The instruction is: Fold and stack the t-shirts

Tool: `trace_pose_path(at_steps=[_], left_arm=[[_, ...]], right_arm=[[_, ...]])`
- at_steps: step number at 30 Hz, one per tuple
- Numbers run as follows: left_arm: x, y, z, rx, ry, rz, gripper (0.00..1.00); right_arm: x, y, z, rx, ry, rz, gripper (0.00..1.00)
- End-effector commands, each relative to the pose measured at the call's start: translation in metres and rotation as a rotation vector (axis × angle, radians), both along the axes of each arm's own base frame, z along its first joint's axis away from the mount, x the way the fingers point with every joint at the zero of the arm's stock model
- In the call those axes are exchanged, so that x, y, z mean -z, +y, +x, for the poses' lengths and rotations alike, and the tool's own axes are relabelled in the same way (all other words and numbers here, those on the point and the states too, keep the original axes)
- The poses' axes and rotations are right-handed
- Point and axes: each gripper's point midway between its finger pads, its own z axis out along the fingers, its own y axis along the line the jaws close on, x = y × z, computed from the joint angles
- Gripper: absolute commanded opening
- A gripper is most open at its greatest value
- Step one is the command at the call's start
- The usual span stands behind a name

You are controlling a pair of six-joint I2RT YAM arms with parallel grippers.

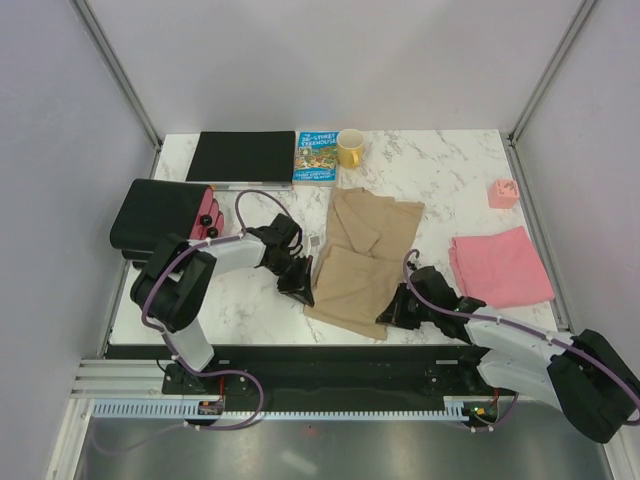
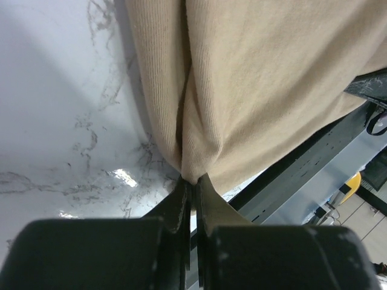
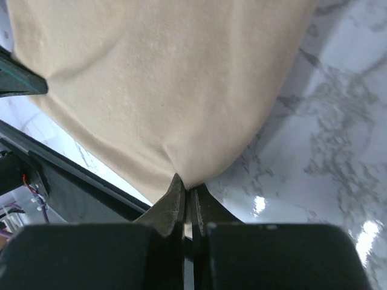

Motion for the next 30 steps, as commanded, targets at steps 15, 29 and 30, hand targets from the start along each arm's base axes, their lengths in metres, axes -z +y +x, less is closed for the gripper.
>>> trace_pose_path(at_steps=[15, 29, 30], left_arm=[[-0.088, -0.022, 0.034, -0.01, -0.189, -0.079, 0.02], [-0.124, -0.034, 0.121, -0.11, -0.403, 0.023, 0.02], [-0.118, -0.034, 0.128, -0.116, -0.396, 0.042, 0.02]], right_arm=[[-0.081, -0.008, 0.042, 0.027, -0.174, -0.12, 0.0], [-0.144, -0.035, 0.134, 0.169, -0.349, -0.24, 0.0], [-0.153, -0.039, 0.145, 0.188, -0.368, -0.243, 0.0]])
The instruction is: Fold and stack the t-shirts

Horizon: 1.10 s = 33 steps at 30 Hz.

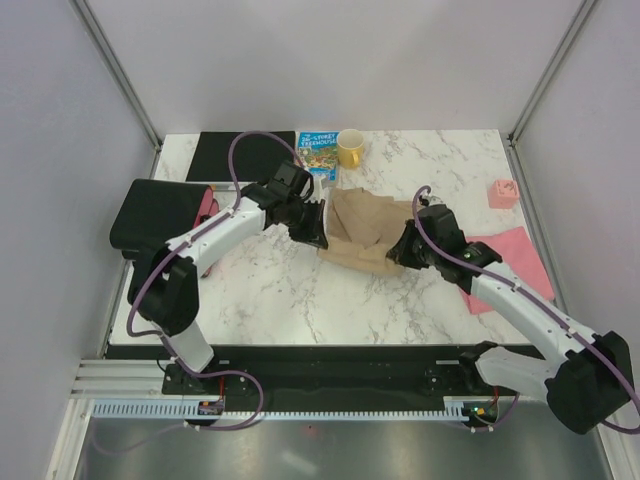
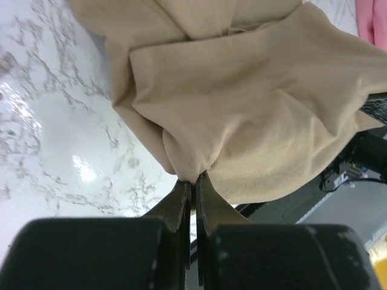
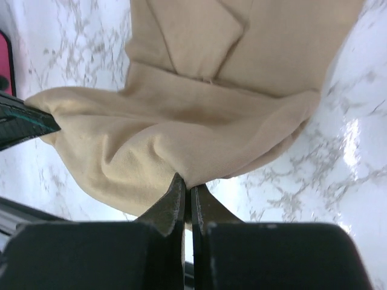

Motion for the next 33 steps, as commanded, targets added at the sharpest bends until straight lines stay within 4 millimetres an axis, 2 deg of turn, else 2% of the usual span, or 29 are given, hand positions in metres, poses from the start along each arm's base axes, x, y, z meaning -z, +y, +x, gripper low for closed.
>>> trace_pose_path(at_steps=[1, 2, 3, 5, 6, 7, 9, 10, 11, 12, 13, 14, 15, 16, 17, 18, 20, 21, 23, 24, 27, 28, 30, 33], left_arm=[[-0.011, -0.004, 0.041, -0.059, -0.072, 0.042, 0.02], [-0.009, -0.006, 0.046, -0.061, -0.071, 0.047, 0.02], [-0.01, -0.006, 0.052, -0.068, -0.077, 0.053, 0.02], [-0.01, -0.012, 0.068, -0.077, -0.083, 0.054, 0.02], [-0.012, -0.014, 0.073, -0.079, -0.09, 0.054, 0.02], [-0.013, -0.02, 0.084, -0.082, -0.099, 0.051, 0.02], [-0.013, -0.023, 0.094, -0.083, -0.108, 0.06, 0.02], [-0.025, -0.029, 0.106, -0.085, -0.139, 0.046, 0.02], [-0.014, -0.03, 0.111, -0.087, -0.119, 0.07, 0.02], [-0.015, -0.032, 0.116, -0.088, -0.124, 0.071, 0.02], [-0.029, -0.038, 0.127, -0.091, -0.16, 0.05, 0.02], [-0.02, -0.041, 0.132, -0.091, -0.15, 0.059, 0.02], [-0.021, -0.043, 0.136, -0.091, -0.155, 0.055, 0.02], [-0.031, -0.049, 0.145, -0.092, -0.181, 0.037, 0.02], [-0.03, -0.051, 0.148, -0.092, -0.179, 0.035, 0.02], [-0.018, -0.054, 0.152, -0.089, -0.162, 0.042, 0.02], [-0.02, -0.058, 0.159, -0.098, -0.171, 0.033, 0.02], [-0.008, -0.06, 0.161, -0.103, -0.152, 0.043, 0.02], [-0.002, -0.063, 0.164, -0.113, -0.138, 0.039, 0.02], [0.01, -0.064, 0.165, -0.113, -0.12, 0.048, 0.02], [0.022, -0.069, 0.169, -0.116, -0.102, 0.046, 0.02], [0.035, -0.069, 0.17, -0.116, -0.084, 0.058, 0.02], [0.042, -0.066, 0.174, -0.14, -0.086, 0.084, 0.02], [0.05, -0.061, 0.182, -0.178, -0.102, 0.116, 0.03]], right_arm=[[-0.031, -0.017, 0.042, 0.049, -0.11, -0.075, 0.0], [-0.026, -0.018, 0.049, 0.047, -0.099, -0.096, 0.0], [-0.034, -0.022, 0.058, 0.063, -0.112, -0.094, 0.0], [-0.029, -0.024, 0.069, 0.069, -0.098, -0.11, 0.0], [-0.037, -0.027, 0.079, 0.077, -0.114, -0.108, 0.0], [-0.032, -0.028, 0.084, 0.074, -0.102, -0.115, 0.0], [-0.039, -0.032, 0.096, 0.082, -0.117, -0.108, 0.0], [-0.034, -0.033, 0.101, 0.083, -0.106, -0.114, 0.0], [-0.037, -0.034, 0.107, 0.087, -0.11, -0.114, 0.0], [-0.036, -0.037, 0.111, 0.089, -0.107, -0.115, 0.0], [-0.031, -0.035, 0.112, 0.075, -0.091, -0.108, 0.0], [-0.032, -0.035, 0.115, 0.075, -0.093, -0.108, 0.0], [-0.031, -0.037, 0.119, 0.081, -0.093, -0.105, 0.0], [-0.027, -0.038, 0.121, 0.08, -0.085, -0.112, 0.0], [-0.025, -0.038, 0.123, 0.081, -0.084, -0.115, 0.0], [-0.026, -0.04, 0.127, 0.088, -0.093, -0.114, 0.0], [-0.02, -0.041, 0.131, 0.092, -0.081, -0.12, 0.01], [-0.018, -0.043, 0.134, 0.098, -0.08, -0.121, 0.02], [-0.006, -0.044, 0.138, 0.092, -0.057, -0.138, 0.04], [-0.002, -0.045, 0.14, 0.09, -0.05, -0.144, 0.05], [0.014, -0.048, 0.146, 0.101, -0.028, -0.168, 0.06], [0.021, -0.048, 0.147, 0.101, -0.014, -0.176, 0.07], [0.029, -0.051, 0.15, 0.121, -0.005, -0.191, 0.07], [0.043, -0.053, 0.155, 0.133, 0.017, -0.204, 0.14]])
